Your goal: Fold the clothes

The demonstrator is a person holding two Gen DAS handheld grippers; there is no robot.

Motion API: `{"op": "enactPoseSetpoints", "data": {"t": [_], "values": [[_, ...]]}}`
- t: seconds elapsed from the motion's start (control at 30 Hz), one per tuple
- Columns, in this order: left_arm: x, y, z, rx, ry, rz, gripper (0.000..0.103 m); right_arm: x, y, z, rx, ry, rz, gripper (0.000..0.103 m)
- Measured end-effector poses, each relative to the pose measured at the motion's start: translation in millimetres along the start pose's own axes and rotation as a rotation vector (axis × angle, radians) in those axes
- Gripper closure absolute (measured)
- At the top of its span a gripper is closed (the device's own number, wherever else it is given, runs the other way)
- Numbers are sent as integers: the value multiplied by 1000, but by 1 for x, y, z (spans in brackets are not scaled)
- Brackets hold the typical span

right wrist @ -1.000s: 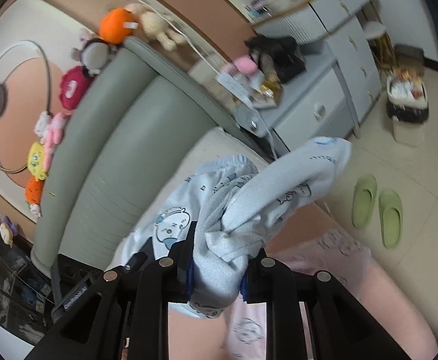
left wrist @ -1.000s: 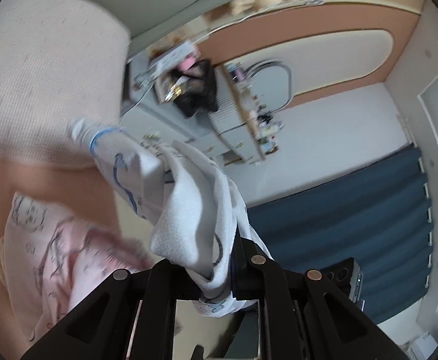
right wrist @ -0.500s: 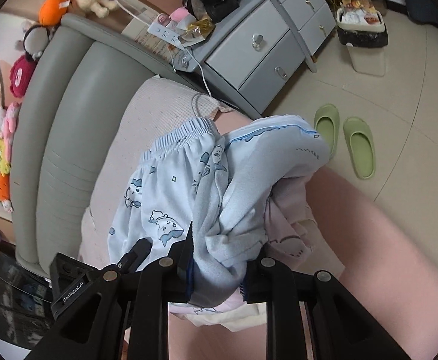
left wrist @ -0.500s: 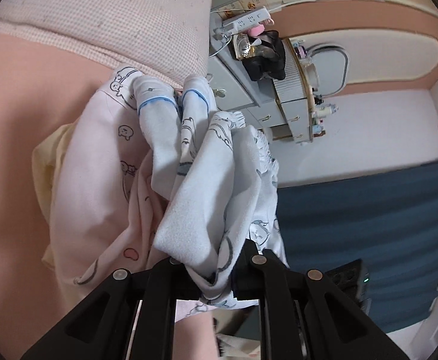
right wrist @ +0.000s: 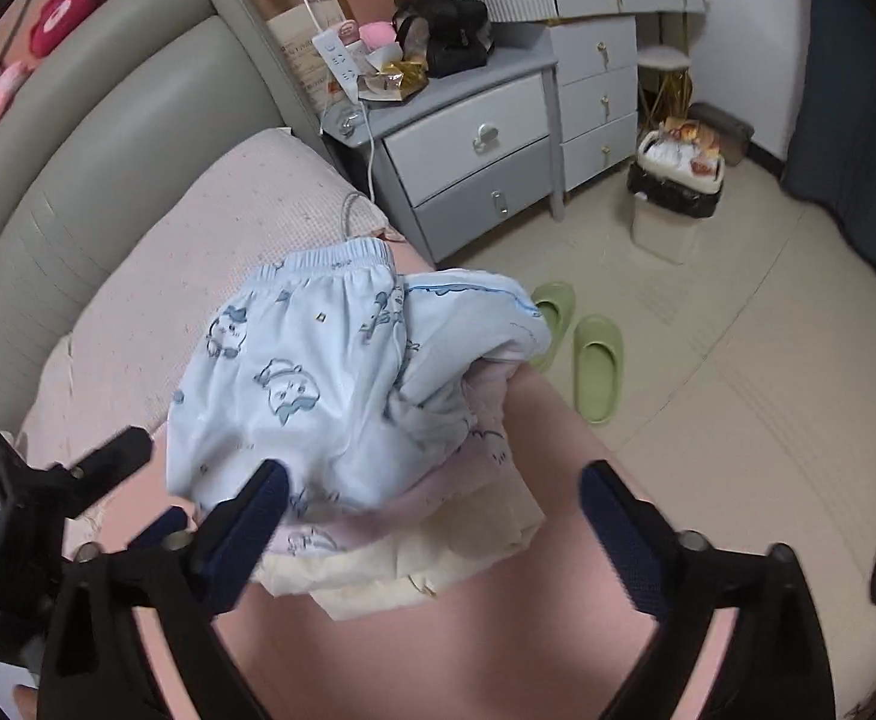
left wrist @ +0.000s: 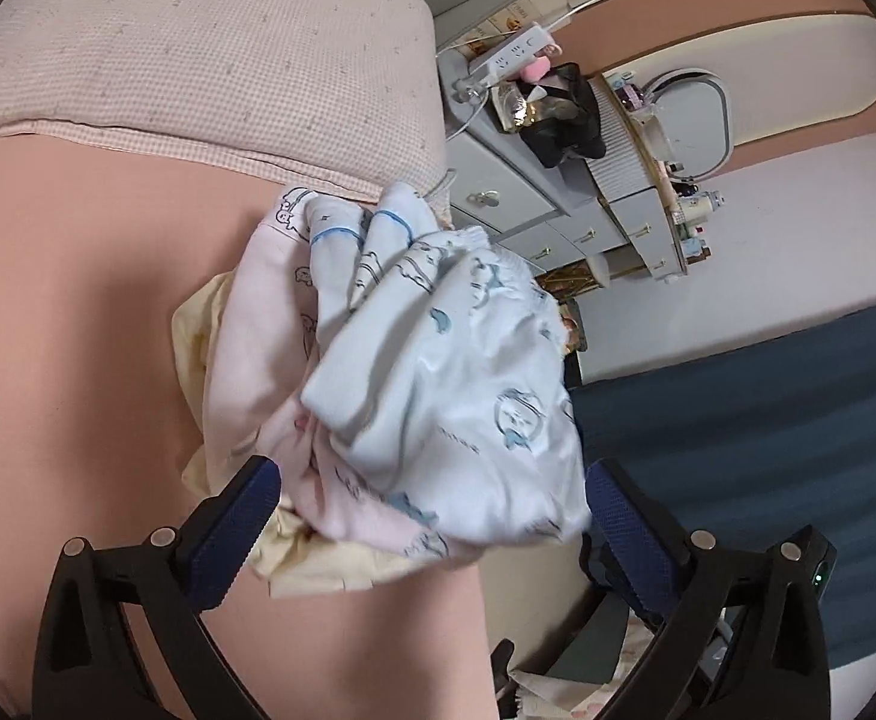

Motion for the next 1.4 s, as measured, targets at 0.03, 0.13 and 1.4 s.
{"op": "enactPoseSetpoints", "data": {"t": [0.03, 0.13, 1.4], "values": [[-8, 1, -4, 5, -9, -10, 0, -8, 2, -1, -17, 29, -6, 0], [-30, 5, -18, 77, -109, -55, 0, -38, 7, -4, -61, 103, -58, 0], [-179, 111, -122, 575, -549, -186, 0, -228, 114, 25, -376, 119, -231, 0]]}}
Point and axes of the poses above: each gripper's, at about its wrist camera, not at the fingertips, and x roughly the way its jaws point, z to its left, y to its underside, the point moved 8 cm from there along x, roughly the way its jaws point, and after that the axes turned 13 degrees about y, right-handed, at the moved point
